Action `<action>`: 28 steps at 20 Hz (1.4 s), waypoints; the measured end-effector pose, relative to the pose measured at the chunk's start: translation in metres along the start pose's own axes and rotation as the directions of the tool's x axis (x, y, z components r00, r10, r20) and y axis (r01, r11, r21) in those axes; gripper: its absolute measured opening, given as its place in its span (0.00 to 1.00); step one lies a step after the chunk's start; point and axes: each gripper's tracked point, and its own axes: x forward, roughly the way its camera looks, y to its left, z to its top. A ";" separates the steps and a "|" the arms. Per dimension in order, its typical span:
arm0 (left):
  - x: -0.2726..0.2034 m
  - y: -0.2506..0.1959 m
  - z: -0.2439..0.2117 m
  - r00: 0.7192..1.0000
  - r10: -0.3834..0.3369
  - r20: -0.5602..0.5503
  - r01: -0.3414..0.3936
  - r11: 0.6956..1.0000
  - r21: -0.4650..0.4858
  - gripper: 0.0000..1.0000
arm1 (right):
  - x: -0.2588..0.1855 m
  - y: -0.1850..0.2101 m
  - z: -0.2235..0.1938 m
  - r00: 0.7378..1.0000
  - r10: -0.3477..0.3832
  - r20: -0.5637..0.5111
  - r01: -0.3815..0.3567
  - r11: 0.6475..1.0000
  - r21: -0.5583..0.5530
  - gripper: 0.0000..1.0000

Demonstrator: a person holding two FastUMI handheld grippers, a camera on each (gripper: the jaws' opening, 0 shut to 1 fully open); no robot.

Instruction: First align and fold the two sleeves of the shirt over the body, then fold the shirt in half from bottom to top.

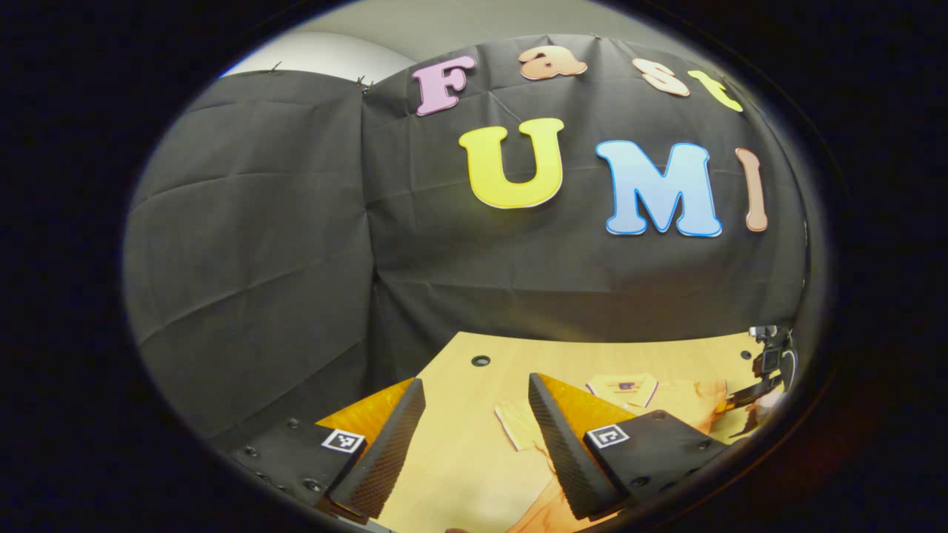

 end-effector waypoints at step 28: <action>-0.016 0.064 -0.045 0.997 0.057 -0.055 -0.059 0.997 -0.044 0.94 | -0.035 0.201 -0.015 0.968 0.249 -0.019 -0.241 0.909 -0.340 0.27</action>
